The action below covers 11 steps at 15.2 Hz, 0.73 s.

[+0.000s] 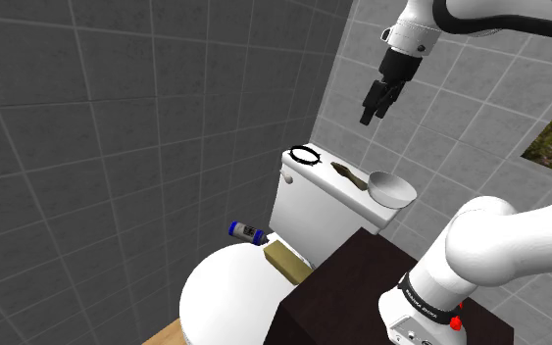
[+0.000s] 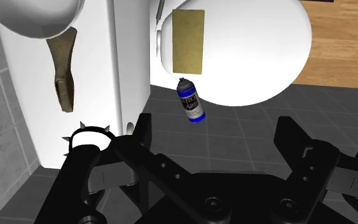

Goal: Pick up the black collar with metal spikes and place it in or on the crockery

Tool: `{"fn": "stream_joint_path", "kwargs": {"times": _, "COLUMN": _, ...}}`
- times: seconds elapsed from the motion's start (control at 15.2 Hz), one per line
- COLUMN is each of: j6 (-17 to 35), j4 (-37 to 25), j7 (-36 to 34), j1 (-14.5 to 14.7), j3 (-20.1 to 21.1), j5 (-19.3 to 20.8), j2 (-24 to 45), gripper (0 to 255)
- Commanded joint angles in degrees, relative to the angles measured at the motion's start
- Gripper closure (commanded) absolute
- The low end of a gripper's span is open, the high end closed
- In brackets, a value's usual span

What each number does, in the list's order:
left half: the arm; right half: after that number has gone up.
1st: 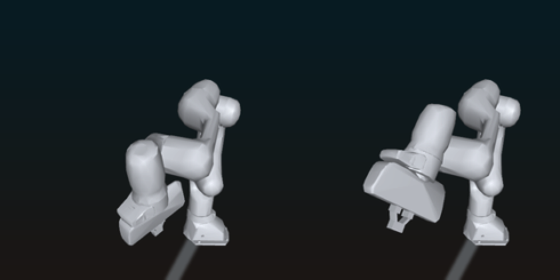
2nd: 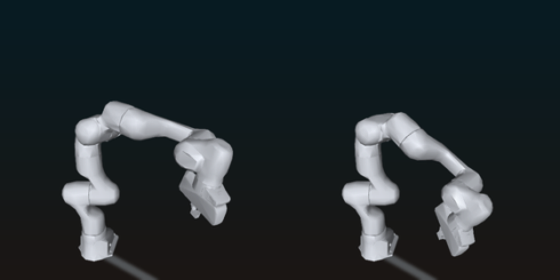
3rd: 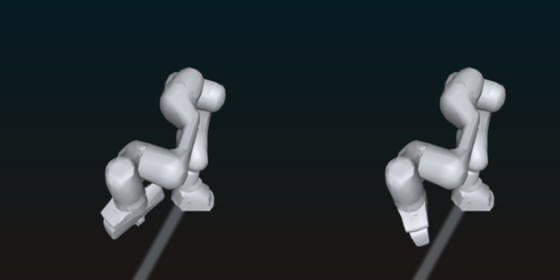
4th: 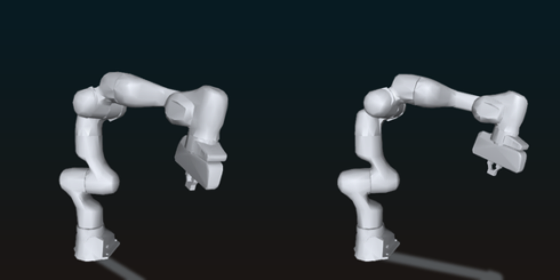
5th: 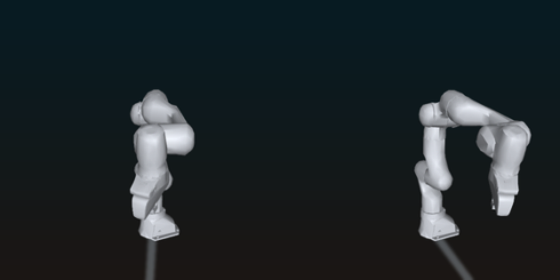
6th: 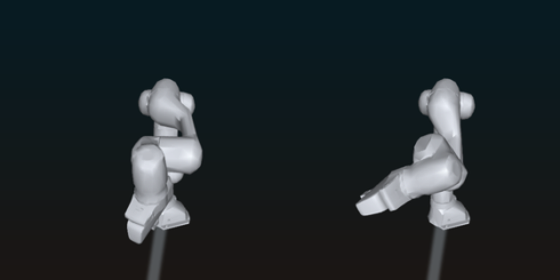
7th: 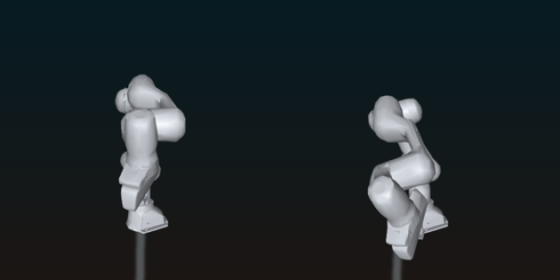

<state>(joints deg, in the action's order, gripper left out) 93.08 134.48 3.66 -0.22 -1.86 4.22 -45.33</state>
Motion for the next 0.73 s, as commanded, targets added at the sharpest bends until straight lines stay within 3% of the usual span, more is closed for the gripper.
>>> {"fn": "stream_joint_path", "kwargs": {"times": 0.0, "j6": 0.0, "j4": 0.0, "j7": 0.0, "j1": 0.0, "j3": 0.0, "j5": 0.0, "j2": 0.0, "gripper": 0}}
{"fn": "stream_joint_path", "kwargs": {"times": 0.66, "j6": 16.7, "j4": -0.2, "j7": 1.6, "j1": -1.6, "j3": -4.7, "j5": 1.0, "j2": 17.3, "gripper": 0}}
